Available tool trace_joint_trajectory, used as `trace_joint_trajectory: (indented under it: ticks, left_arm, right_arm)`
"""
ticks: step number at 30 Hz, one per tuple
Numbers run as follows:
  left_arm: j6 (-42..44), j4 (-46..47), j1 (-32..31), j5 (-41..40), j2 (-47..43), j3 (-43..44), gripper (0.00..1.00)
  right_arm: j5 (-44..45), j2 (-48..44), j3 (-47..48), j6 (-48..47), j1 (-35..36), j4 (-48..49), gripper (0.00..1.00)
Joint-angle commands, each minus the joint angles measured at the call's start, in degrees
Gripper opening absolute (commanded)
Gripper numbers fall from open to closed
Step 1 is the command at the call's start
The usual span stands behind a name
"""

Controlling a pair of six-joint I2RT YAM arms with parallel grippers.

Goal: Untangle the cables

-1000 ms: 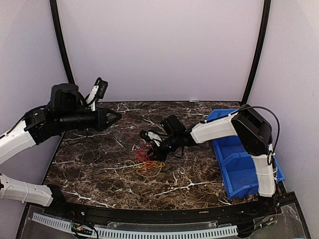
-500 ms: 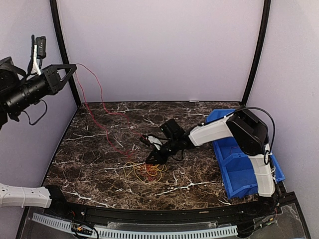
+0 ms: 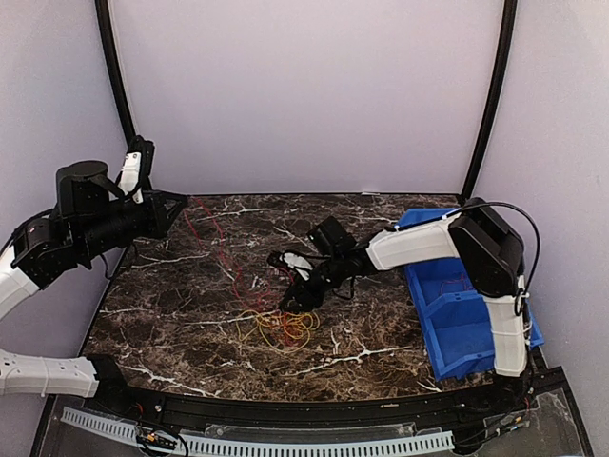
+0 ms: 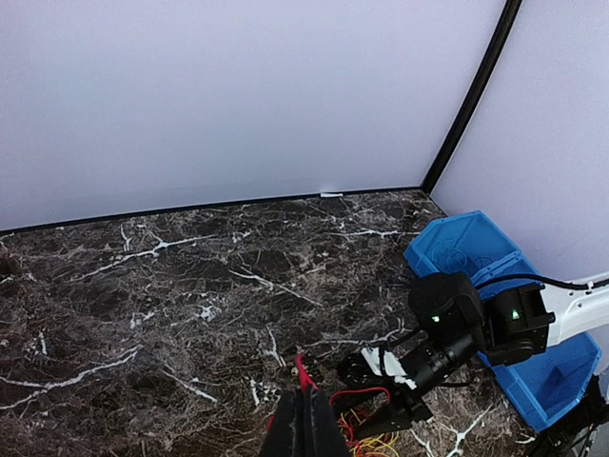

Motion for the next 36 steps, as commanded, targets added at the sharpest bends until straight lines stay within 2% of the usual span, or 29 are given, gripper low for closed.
trace_joint_trajectory:
  ticks: [1, 9, 15, 21, 25, 28, 32, 34, 36]
  left_arm:
    - [1.31, 2.79, -0.06, -2.79, -1.17, 0.41, 0.00]
    - [1.85, 4.56, -0.09, -3.59, -1.53, 1.10, 0.00]
    - [1.91, 5.15, -0.07, 0.95, 1.22, 9.94, 0.00]
    - [1.47, 6.27, -0.08, 5.36, 4.95, 19.98, 0.00]
    - [2.81, 6.19, 0.01, 5.65, 7.70, 26.93, 0.00]
    - [3.45, 5.83, -0.02, 5.58, 10.45, 32.88, 0.00]
    - [1.67, 11.01, -0.10, 8.31, 13.15, 40.41, 0.00]
    - [1.22, 13.28, -0.08, 9.78, 15.07, 45.31, 0.00]
    - [1.40, 14.43, -0.06, 9.95, 16.99, 51.67, 0.00]
  right_arm:
    - [0.61, -7.01, -0.70, -4.92, -0.34, -1.70, 0.50]
    - [-1.23, -11.49, -0.44, -10.22, 0.60, -5.00, 0.58]
    - [-5.02, -10.85, 0.87, -8.84, 1.77, -4.61, 0.60]
    - [3.26, -5.64, 2.17, -9.51, 6.69, -2.58, 0.63]
    - [9.60, -2.32, 2.32, -9.90, 8.98, -1.88, 0.59]
    - [11.71, -0.88, 1.74, -9.80, 9.03, -1.17, 0.42]
    - [14.06, 1.85, 1.71, -10.48, 8.98, -1.43, 0.09]
    - [14.07, 2.71, 1.76, -10.68, 9.06, -1.65, 0.03]
    - [14.30, 3.42, 1.80, -10.68, 9.05, -1.81, 0.02]
